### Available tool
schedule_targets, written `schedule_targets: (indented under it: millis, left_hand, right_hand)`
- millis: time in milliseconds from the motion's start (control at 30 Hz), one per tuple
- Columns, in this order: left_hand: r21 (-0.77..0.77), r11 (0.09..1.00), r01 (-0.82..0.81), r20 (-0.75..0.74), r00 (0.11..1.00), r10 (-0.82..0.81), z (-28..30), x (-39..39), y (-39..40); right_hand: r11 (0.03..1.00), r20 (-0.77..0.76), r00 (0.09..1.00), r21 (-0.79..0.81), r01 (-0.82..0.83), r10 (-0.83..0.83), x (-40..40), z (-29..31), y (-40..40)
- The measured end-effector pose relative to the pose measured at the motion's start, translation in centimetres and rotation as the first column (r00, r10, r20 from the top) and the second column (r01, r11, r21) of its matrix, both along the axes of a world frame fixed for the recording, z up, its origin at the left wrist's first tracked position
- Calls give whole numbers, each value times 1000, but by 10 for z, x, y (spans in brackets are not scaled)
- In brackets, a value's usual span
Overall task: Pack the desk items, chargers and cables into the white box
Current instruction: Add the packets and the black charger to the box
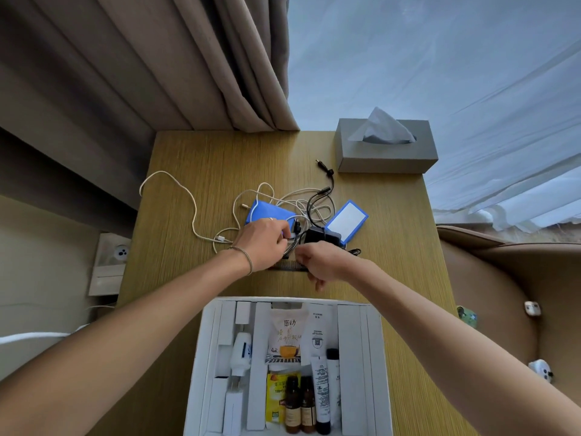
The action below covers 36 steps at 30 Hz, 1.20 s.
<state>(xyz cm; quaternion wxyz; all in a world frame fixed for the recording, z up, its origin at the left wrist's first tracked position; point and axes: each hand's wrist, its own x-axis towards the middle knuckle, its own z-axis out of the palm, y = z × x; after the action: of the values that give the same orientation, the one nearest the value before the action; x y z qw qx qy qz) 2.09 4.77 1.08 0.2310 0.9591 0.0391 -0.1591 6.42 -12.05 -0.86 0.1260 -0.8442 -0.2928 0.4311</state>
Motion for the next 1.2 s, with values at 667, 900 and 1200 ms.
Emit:
schedule_targets:
  millis: [667,900,1200]
  left_hand:
    - [464,793,394,-18,899,-437,-45,44,-81]
    - [70,988,141,55,988,-144,-25,28,-72]
    - [-230,971,-65,207,972,114,40,-14,-55]
  right_hand:
    - [658,-96,703,283,698,-704,-30,53,-140]
    - [460,-235,590,433,775,-773,-59,76,-141]
    - [509,-238,589,323,798,-772,-133,78,-114]
